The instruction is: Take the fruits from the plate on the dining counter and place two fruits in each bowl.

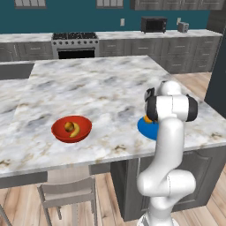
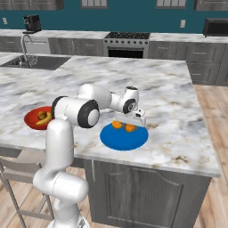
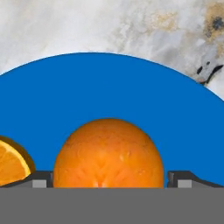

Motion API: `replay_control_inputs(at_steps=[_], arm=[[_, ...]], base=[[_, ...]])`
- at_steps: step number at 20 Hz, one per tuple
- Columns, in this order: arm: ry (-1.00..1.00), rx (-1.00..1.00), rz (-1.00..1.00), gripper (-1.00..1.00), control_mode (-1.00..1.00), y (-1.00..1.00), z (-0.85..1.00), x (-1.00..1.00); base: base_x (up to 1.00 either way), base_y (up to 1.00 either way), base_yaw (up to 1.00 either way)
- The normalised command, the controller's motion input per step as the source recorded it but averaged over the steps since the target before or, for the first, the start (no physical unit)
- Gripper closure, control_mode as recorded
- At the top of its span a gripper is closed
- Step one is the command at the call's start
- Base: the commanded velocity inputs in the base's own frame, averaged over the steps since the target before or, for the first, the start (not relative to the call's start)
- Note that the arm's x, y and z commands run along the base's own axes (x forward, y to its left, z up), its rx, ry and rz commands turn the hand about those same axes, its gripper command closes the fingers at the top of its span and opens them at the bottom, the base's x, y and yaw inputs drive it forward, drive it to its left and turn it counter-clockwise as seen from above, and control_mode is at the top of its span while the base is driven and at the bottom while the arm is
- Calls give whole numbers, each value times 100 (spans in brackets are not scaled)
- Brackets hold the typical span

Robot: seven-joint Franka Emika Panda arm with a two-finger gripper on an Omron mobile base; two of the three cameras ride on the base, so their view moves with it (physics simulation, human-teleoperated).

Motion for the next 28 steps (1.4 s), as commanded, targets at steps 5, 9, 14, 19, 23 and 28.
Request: replay_control_inputs(at_steps=[5,9,14,19,23,28], arm=[[0,0,0,100,-100,0,-10,0],[0,0,0,100,-100,0,7,0],[0,0,0,100,-100,0,64,-34],[0,0,-1,100,-100,3,84,-62],[-1,0,-5,100,-100,41,49,-85],[-1,0,0,100,-100,64,39,-54]], base=[[0,0,0],[0,0,0],[0,0,0],[0,0,0],[0,0,0],[0,0,0]])
